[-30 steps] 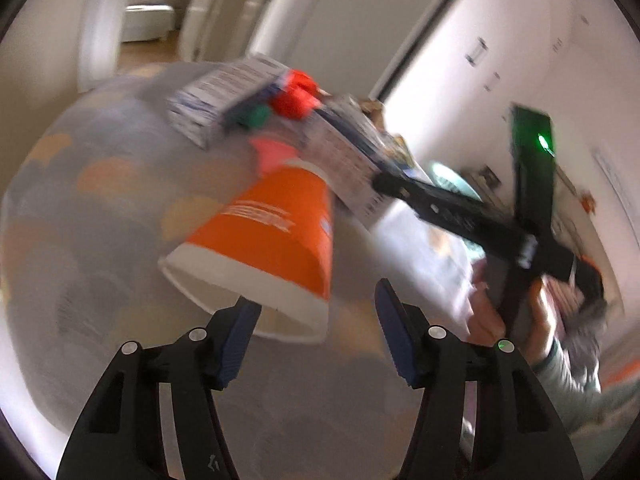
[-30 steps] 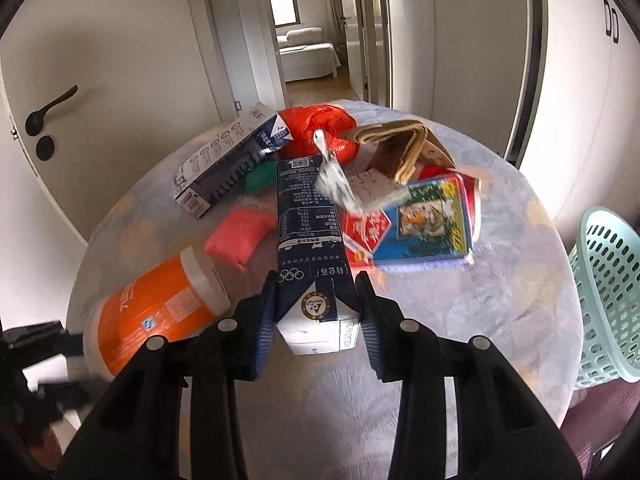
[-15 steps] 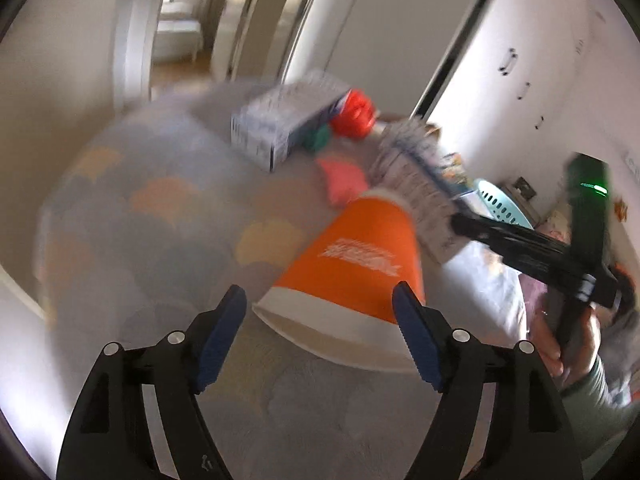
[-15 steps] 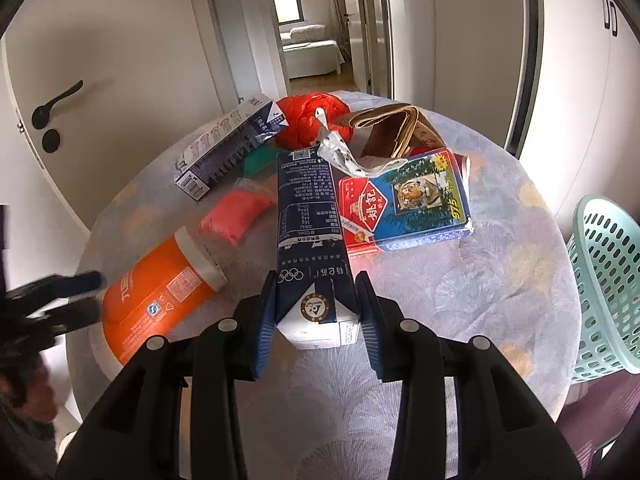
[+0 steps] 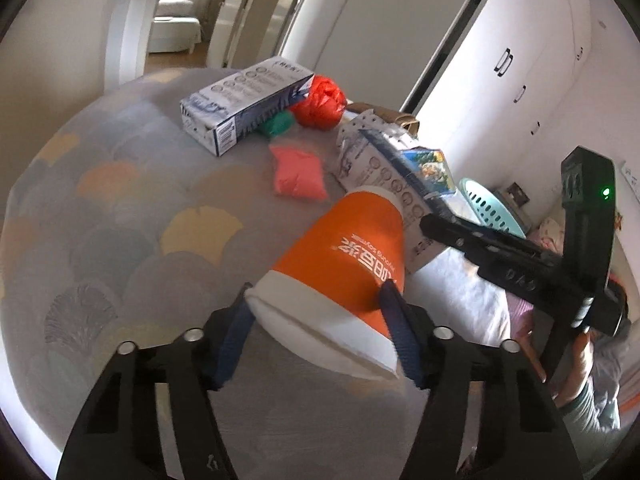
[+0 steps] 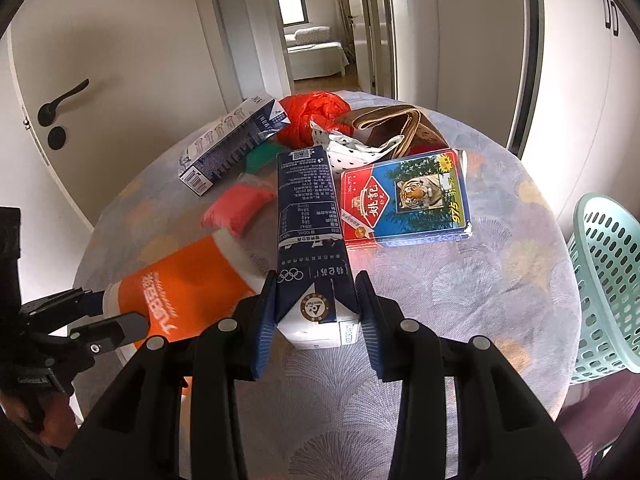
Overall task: Collect trash
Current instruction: 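Grasp the orange paper cup with left tool while right tool grasps blue carton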
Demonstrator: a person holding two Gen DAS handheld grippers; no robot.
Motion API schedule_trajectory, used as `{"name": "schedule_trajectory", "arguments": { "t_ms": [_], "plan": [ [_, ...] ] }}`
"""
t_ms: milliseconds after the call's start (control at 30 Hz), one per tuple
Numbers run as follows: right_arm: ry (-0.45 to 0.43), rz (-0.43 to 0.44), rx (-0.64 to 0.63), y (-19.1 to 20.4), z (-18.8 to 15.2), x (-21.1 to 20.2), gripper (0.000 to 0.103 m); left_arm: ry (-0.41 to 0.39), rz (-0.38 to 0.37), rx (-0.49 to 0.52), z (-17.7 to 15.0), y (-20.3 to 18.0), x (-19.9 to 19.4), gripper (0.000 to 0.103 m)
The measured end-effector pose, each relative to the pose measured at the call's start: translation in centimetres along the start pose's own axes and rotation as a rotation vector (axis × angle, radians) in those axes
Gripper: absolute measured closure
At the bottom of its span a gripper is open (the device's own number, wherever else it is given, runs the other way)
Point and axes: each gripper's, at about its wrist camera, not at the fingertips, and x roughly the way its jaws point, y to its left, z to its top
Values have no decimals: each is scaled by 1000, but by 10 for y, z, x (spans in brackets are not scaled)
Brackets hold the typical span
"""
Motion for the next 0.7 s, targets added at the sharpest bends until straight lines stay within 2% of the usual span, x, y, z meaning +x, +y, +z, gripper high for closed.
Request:
{"name": "schedule_trajectory", "arguments": {
  "t_ms": [100, 200, 300, 433, 533, 700],
  "plan": [
    [-1, -2, 7, -1, 0, 0, 68, -19, -25, 14, -1, -14, -11, 62],
    [-3, 14, 31, -5, -1, 0, 68, -54, -80, 7, -1, -21, -21, 63],
    [-6, 19, 40, -5, -2, -1, 68, -52, -133, -15, 1, -25, -15, 63],
    [-6, 22, 47, -5, -3, -2, 68, 0, -94, -17, -5, -30, 8, 62],
    [-2, 28, 47, -6, -3, -2, 68, 4, -90, -31, -8, -30, 13, 61],
    [29, 22, 55, -8, 4, 4, 66, -9, -46, -24, -7, -28, 7, 65]
  ]
}}
